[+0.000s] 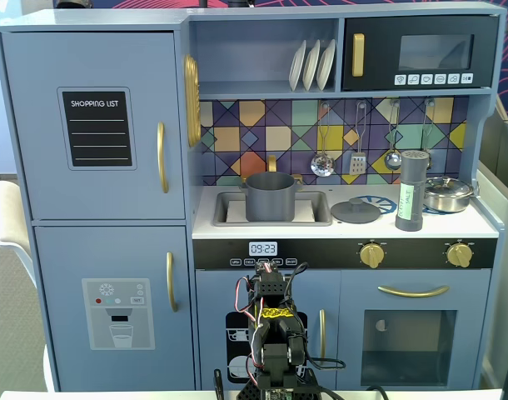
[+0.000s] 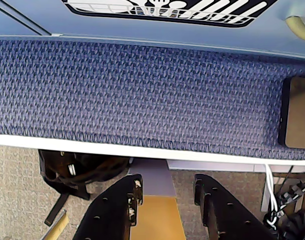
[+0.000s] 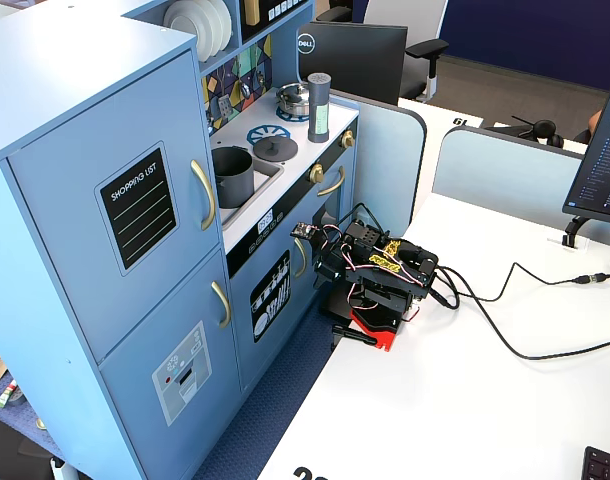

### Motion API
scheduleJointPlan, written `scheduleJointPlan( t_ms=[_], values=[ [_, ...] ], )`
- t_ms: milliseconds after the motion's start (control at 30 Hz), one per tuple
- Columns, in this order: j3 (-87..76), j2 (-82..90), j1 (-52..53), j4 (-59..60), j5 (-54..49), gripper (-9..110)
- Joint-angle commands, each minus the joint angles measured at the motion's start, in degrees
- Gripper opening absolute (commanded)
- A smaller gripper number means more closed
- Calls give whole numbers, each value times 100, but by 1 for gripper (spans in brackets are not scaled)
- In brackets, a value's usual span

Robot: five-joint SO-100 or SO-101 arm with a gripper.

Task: Put salt in the gray recipient

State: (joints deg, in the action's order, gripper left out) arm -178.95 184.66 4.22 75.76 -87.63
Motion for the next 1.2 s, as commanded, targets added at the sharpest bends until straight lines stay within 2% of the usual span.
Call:
scheduleJointPlan(
  t_ms=[0, 467, 667, 767, 900, 1167],
  values=[
    [35, -9, -176, 26, -18, 0],
    [35, -9, -158, 9, -9, 0],
    [677, -642, 396, -1063, 202, 0],
    [1635, -1362, 932, -1134, 141, 0],
    [2733, -1916, 2259, -1222, -105, 0],
    [3604, -2004, 4553, -1345, -791, 0]
  ],
)
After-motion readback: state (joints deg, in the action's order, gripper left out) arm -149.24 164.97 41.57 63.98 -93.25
